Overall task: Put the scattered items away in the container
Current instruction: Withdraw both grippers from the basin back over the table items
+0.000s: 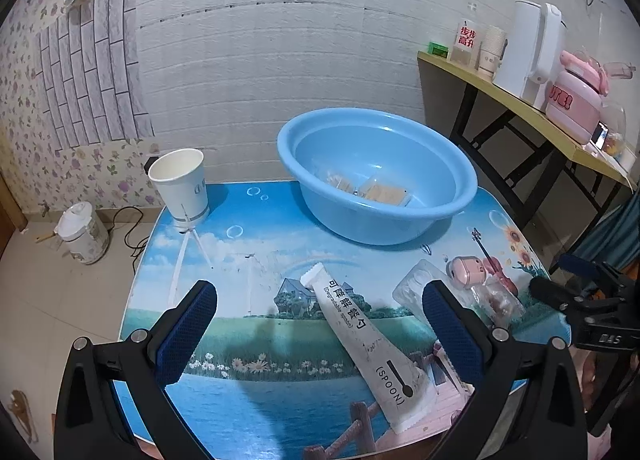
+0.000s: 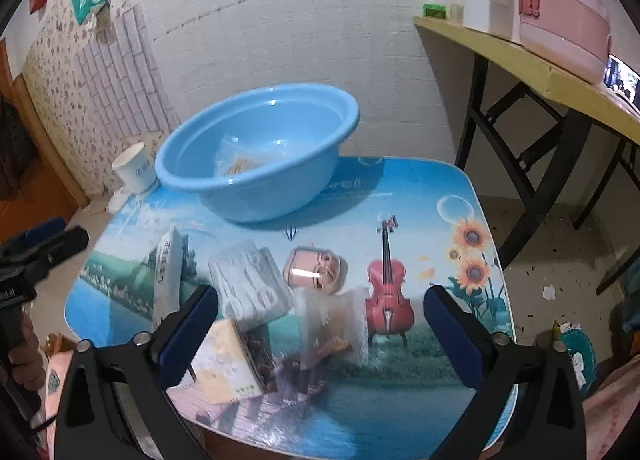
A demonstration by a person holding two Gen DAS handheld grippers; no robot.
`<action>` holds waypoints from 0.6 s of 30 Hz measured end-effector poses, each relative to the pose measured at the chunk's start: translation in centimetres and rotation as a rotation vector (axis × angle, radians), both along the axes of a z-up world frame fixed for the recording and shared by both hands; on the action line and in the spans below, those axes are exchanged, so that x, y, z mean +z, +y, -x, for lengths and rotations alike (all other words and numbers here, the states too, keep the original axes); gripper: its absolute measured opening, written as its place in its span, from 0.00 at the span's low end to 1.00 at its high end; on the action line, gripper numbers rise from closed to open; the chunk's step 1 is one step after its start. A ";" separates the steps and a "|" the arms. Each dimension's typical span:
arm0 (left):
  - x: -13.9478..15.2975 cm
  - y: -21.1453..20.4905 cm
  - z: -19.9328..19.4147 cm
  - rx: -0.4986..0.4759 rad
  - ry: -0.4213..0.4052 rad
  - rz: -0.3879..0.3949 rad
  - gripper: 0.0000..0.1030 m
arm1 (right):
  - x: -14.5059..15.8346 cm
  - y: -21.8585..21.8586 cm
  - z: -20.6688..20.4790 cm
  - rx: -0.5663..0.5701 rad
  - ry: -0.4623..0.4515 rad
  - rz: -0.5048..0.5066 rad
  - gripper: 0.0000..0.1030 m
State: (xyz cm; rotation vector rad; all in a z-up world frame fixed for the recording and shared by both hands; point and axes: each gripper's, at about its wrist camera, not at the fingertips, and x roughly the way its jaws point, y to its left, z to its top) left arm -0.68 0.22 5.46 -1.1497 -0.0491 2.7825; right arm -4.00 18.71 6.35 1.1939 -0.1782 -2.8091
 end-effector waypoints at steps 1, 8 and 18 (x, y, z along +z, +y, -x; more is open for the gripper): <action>-0.1 0.0 0.0 0.001 -0.002 -0.002 1.00 | 0.1 0.0 -0.3 0.009 0.037 0.015 1.00; -0.2 0.1 0.1 0.006 -0.006 -0.013 1.00 | 1.4 -0.7 -1.0 0.007 0.086 -0.077 1.00; -1.4 0.0 0.0 0.015 -0.033 -0.020 1.00 | -0.1 -0.5 -0.6 -0.011 0.008 -0.069 1.00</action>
